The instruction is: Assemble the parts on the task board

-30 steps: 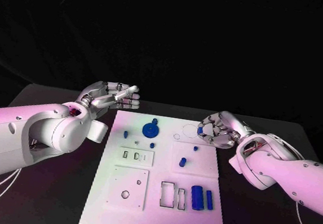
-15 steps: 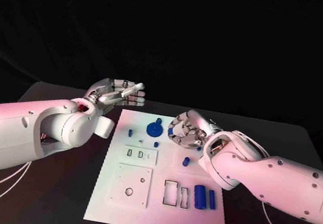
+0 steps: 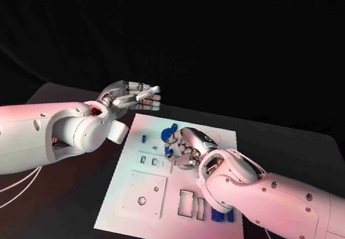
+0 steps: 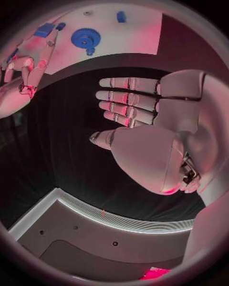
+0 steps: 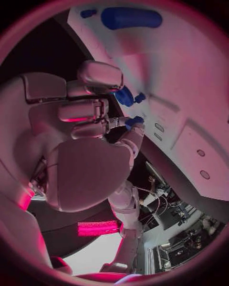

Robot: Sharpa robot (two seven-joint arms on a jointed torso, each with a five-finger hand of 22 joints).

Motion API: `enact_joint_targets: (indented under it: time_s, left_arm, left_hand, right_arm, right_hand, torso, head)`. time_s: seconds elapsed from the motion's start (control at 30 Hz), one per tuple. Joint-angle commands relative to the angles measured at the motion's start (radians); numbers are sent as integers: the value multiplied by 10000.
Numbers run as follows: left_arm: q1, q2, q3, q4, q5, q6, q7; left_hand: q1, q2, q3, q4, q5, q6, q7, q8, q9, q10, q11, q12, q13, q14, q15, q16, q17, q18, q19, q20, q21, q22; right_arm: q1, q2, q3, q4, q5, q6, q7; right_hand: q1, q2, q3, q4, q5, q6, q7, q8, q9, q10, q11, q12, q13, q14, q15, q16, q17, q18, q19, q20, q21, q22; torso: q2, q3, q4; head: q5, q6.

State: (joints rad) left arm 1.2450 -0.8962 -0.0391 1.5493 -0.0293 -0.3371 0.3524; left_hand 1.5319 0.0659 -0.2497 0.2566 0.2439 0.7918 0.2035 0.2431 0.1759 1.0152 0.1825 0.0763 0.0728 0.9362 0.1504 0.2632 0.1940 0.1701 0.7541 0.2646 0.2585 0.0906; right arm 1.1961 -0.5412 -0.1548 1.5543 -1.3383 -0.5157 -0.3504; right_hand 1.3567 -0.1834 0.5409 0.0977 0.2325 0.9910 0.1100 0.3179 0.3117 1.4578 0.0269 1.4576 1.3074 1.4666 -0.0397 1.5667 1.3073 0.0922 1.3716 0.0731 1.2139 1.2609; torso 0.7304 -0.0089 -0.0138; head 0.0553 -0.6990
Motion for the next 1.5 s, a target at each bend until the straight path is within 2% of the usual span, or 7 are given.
enact_joint_targets:
  time_s: [0.03, 0.53, 0.93, 1.37, 1.5]
  left_arm:
    - [3, 11, 6, 31, 10, 187, 43]
    - [4, -24, 5, 67, 10, 194, 43]
    - [4, -36, 5, 68, 10, 208, 32]
    - [4, -55, 5, 73, 10, 225, 8]
    - [4, -61, 5, 78, 10, 238, -3]
  left_hand:
    - [-1, 65, -44, 9, 47, -54, 284, -14, 10, 1, 83, -31, 11, -32, 43, -41, 12, 122, 32, 19, -54, -11]
    - [-1, 65, -44, 9, 47, -54, 284, -14, 10, 1, 83, -31, 11, -32, 43, -41, 12, 122, 32, 19, -54, -11]
    - [-1, 65, -44, 9, 47, -54, 284, -14, 10, 1, 83, -31, 11, -32, 43, -41, 12, 122, 32, 19, -54, -11]
    - [15, 99, -84, 8, 48, -47, 279, 2, 18, 7, 82, -37, 14, -34, 43, -45, 28, 122, 36, 19, -59, -23]
    - [15, 99, -84, 8, 48, -47, 279, 2, 18, 7, 82, -37, 14, -34, 43, -45, 28, 122, 36, 19, -59, -23]
  right_arm:
    - [-67, 100, -13, -49, -587, 315, -338]
    - [-347, 441, -46, -240, -1103, 500, -419]
    - [-435, 554, -48, -331, -1141, 655, -386]
    - [-476, 588, -49, -446, -1089, 668, -322]
    - [-483, 586, -49, -434, -1066, 653, -294]
  right_hand:
    - [-125, 14, 77, -6, 42, 188, -119, 190, 310, -6, -68, -15, 1021, 1042, -53, 41, 2635, 10, 3, -95, 7, -3]
    - [-363, -125, 54, -6, 15, 165, -126, 182, 351, -1, -74, -16, 1023, 1042, -57, 41, 2635, 10, 14, -101, -10, 1]
    - [-431, -169, 42, -5, -8, 151, -127, 172, 359, -3, -74, -19, 1020, 1042, -57, 41, 2635, 14, 9, -102, -30, -10]
    - [-616, -322, 17, -19, -89, 9, -85, 76, 358, -98, -43, -110, 903, 1038, -37, 35, 2615, 34, -39, -93, -145, -83]
    - [-739, -361, 2, -1, -292, -74, -53, 8, 354, -105, -12, -116, 898, 1040, -10, 38, 2625, 33, -36, -72, -167, -82]
  torso:
    - [7, 4, -7]
    - [-1, 18, -7]
    - [-12, 18, -14]
    - [-10, 9, -9]
    - [-7, 10, -4]
  head:
    - [63, -58]
    - [123, -206]
    - [154, -229]
    - [180, -243]
    - [182, -261]
